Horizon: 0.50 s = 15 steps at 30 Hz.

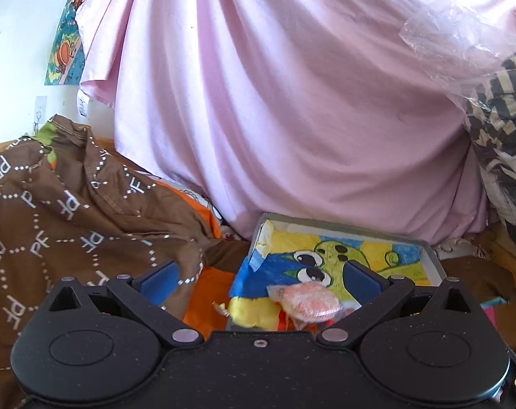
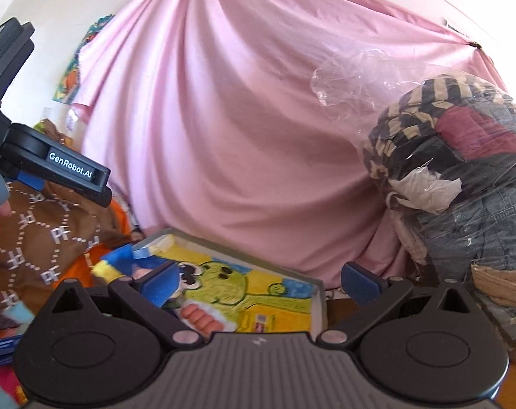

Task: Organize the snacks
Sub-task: 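Move both tools back over the remaining snacks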

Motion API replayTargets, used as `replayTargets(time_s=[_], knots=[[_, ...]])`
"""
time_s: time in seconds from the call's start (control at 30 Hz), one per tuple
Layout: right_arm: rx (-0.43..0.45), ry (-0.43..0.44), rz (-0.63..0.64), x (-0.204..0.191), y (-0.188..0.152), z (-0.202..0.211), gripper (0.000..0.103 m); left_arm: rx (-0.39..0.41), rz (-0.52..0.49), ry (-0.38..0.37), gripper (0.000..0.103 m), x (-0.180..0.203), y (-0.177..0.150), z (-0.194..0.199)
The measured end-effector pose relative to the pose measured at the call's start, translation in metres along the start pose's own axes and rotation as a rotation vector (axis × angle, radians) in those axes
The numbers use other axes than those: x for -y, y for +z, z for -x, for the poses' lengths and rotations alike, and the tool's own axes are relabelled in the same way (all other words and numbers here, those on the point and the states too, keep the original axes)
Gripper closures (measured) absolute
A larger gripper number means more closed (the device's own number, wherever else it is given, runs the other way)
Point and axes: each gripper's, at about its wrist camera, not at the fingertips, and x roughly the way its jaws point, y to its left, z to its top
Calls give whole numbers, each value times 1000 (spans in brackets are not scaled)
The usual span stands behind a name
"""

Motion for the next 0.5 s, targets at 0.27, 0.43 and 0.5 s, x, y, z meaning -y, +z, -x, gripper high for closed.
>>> replayTargets(time_s=[0.27, 0.43, 0.5], knots=[[-30, 44, -11, -4, -3, 20, 0, -85, -44, -15, 1, -22, -26, 29], [-38, 60, 22, -9, -9, 32, 0, -146, -72, -12, 1, -38, -43, 42], [-48, 69, 20, -10, -10, 36, 0, -171, -75, -5, 1, -44, -49, 46]])
